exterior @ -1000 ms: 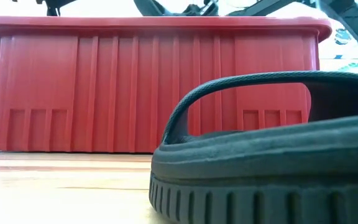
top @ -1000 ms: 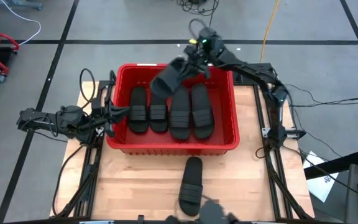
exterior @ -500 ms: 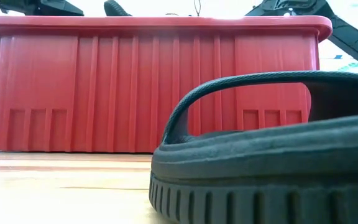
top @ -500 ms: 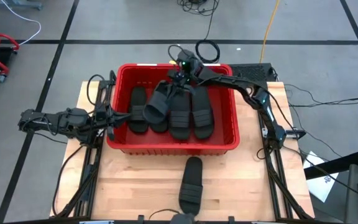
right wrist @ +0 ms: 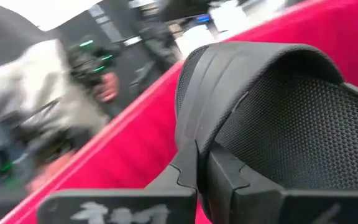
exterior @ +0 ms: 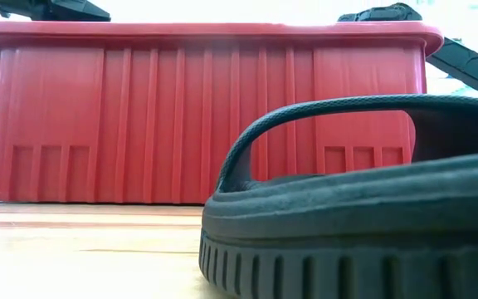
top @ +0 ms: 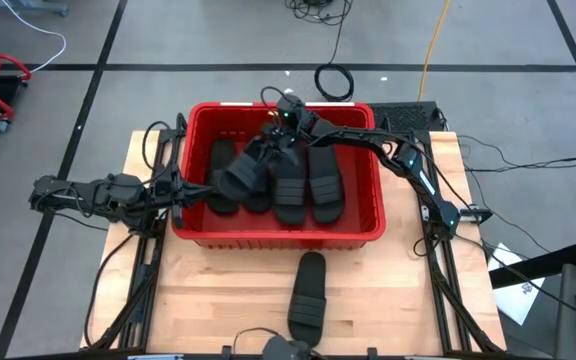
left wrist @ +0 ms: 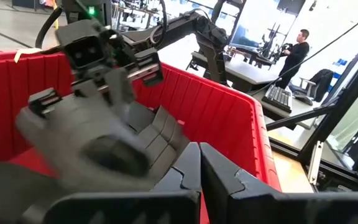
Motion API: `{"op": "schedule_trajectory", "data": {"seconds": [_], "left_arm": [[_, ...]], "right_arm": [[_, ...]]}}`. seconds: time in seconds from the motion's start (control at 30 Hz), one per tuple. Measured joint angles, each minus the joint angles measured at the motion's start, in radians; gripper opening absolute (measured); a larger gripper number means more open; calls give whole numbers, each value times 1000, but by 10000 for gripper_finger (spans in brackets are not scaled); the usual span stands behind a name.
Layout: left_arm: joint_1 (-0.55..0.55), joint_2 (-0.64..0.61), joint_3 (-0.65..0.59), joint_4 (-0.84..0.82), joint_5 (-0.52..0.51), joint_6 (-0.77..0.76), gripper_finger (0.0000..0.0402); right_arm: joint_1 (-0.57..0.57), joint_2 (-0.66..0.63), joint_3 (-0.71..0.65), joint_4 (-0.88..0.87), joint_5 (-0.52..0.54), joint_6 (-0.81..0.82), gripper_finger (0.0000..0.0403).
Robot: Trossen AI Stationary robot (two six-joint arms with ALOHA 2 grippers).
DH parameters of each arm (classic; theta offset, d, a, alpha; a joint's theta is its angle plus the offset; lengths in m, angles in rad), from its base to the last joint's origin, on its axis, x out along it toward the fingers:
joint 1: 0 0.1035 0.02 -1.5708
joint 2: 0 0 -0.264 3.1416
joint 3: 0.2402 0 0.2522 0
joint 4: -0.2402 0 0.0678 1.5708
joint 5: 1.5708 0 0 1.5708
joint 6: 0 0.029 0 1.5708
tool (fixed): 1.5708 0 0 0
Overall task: Pick and place slides into bin
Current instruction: Put the slipper on top of the slipper inside the bin
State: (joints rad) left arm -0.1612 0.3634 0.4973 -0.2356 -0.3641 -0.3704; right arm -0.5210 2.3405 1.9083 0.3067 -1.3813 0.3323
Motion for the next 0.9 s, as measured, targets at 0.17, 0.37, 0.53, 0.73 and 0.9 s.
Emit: {"op": "schedule_trajectory", "data": {"seconds": [0.17,0.37,0.53,0.73,0.9], "left_arm": [[0,0,0,0,0,-10,16],[0,0,0,1,-1,-6,18],[0,0,0,8,-2,2,3],[0,0,0,46,-3,73,11],[0,0,0,90,-4,121,20]], "right_arm": [[-15,1,0,-93,114,-32,2],[-9,2,0,-247,155,-130,2],[-8,2,0,-297,180,-176,10],[-7,2,0,-274,180,-161,45],[2,2,0,-274,183,-155,87]]}}
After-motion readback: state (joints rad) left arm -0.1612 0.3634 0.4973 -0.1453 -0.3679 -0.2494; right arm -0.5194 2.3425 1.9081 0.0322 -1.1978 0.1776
